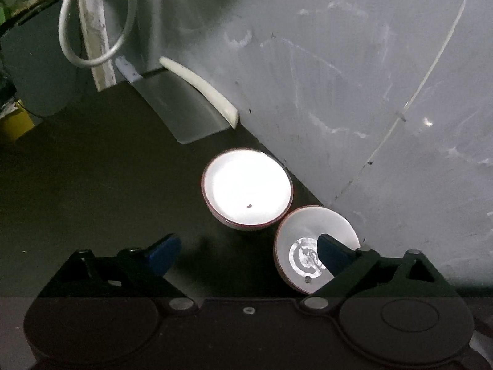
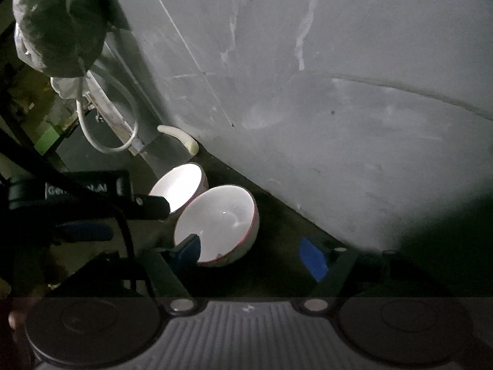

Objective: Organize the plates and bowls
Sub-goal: 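Move the left gripper to a white bowl and grasp its rim, then carry the white bowl with the left gripper and lower it into the steel bowl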

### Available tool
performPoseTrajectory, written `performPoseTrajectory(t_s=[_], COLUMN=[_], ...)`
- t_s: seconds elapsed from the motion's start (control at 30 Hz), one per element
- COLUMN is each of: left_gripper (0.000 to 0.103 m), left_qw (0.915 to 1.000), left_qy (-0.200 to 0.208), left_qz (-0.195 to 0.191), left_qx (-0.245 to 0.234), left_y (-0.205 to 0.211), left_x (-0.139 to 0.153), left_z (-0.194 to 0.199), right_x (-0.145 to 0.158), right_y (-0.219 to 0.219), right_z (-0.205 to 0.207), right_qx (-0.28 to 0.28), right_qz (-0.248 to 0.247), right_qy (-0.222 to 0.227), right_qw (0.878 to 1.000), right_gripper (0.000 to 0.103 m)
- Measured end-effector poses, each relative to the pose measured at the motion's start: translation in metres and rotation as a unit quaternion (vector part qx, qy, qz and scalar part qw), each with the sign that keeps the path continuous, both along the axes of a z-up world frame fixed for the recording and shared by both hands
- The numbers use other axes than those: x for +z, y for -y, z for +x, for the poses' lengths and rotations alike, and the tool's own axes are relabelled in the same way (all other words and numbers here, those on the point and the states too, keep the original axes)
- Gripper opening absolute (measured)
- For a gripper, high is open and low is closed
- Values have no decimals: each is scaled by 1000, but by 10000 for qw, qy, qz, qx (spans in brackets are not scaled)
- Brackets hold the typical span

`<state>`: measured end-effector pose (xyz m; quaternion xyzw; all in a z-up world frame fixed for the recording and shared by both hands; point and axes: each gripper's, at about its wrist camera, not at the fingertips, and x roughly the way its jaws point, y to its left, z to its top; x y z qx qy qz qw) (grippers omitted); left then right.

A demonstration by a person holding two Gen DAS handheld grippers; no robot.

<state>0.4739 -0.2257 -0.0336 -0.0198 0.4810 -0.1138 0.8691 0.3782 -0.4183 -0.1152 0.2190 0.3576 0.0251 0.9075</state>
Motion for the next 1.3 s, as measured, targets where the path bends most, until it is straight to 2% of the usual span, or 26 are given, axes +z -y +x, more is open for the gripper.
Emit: performPoseTrajectory(t_s=[0.07, 0.23, 0.4, 0.47, 0.53, 0.6, 0.83, 0.9, 0.97, 1.03, 1.13, 1.3], left_gripper=[87, 56, 50, 41, 37, 35, 38, 33, 19, 11, 10, 10], left_qw=[10000, 9996, 9990, 9987, 9982, 9979, 9973, 9972, 9970, 9968, 9973, 9981], left_qy=[-66, -249, -404, -468, -566, -605, -708, -711, -708, -713, -688, -552], left_qz=[-36, -39, -142, -169, -184, -209, -215, -245, -304, -327, -211, -236], left_qx=[-26, -100, -153, -143, -104, -76, 32, -10, -83, -131, -132, -120], left_y=[2, 8, 10, 9, 8, 7, 8, 9, 11, 13, 17, 17], left_x=[-4, -16, -24, -27, -30, -32, -37, -38, -37, -37, -35, -25], left_z=[1, 7, 13, 15, 16, 16, 15, 15, 13, 10, 2, -15], right_x=[-5, -12, -14, -15, -16, -14, -13, -13, -13, -12, -12, -5], right_y=[-2, -10, -16, -18, -19, -19, -19, -18, -18, -17, -17, -14], right_z=[7, 18, 25, 27, 30, 30, 31, 30, 28, 26, 22, 9], right_qx=[-17, 22, 138, 173, 202, 210, 246, 238, 231, 254, 296, 365], right_qz=[-79, -193, -273, -266, -229, -190, -234, -195, -154, -141, -153, -136], right_qy=[-34, -158, -121, -114, -120, -137, -185, -178, -167, -161, -211, -182], right_qw=[10000, 9997, 9995, 9994, 9995, 9995, 9993, 9994, 9995, 9994, 9992, 9991], right_gripper=[67, 51, 37, 33, 29, 28, 31, 29, 26, 24, 24, 22])
